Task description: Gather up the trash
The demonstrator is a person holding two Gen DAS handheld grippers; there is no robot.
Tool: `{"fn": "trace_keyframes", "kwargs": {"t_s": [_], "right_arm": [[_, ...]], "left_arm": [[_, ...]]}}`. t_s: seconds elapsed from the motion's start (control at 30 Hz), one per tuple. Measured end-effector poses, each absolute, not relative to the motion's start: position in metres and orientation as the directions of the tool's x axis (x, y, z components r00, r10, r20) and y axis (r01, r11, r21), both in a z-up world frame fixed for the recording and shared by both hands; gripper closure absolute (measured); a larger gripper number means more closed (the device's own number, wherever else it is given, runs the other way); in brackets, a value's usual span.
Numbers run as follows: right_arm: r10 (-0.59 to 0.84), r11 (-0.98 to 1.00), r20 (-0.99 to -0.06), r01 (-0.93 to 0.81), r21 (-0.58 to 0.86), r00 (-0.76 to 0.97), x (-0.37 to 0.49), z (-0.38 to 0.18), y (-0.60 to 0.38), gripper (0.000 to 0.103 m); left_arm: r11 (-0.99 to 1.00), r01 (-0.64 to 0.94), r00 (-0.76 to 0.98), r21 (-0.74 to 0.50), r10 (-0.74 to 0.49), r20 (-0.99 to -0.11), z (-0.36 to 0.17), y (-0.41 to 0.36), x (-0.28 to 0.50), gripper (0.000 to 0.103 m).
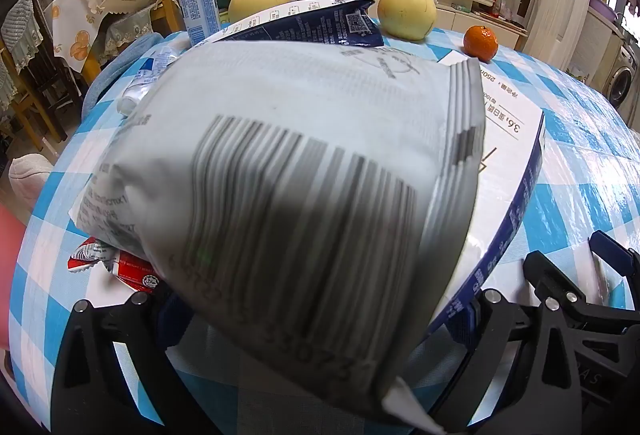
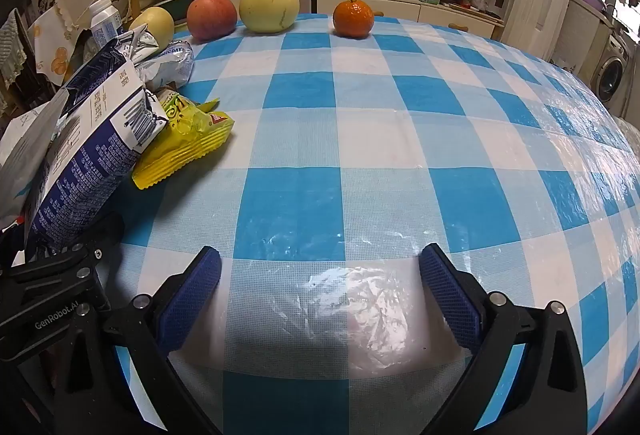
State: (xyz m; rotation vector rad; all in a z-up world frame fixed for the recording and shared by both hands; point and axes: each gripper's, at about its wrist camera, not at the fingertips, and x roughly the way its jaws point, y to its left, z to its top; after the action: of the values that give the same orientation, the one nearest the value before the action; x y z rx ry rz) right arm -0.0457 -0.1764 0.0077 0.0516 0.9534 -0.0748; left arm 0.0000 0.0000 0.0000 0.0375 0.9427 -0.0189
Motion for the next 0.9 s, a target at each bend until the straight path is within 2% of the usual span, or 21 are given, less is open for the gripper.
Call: {"fn": "trace_keyframes", "kwargs": {"t_s": [0.53,0.9], "right_arm": [[-0.028,0.999,-0.823,0.050,0.000,0.567,-0.059,0.008,-0.180,0.004],[-0.066,0.997,-0.690,0.074,-0.019,0.721,-0.104,0.065,-0.171,0.004]], "left_arm": [[0.996,0.078,0.585,0.036,-0.016,-0.811,0.004,-0.005,-0.017,0.004],[0.994,0.101,0.653,0.032,-0.042,-0.756,0.041,0.013,-0.051,0.004]]}}
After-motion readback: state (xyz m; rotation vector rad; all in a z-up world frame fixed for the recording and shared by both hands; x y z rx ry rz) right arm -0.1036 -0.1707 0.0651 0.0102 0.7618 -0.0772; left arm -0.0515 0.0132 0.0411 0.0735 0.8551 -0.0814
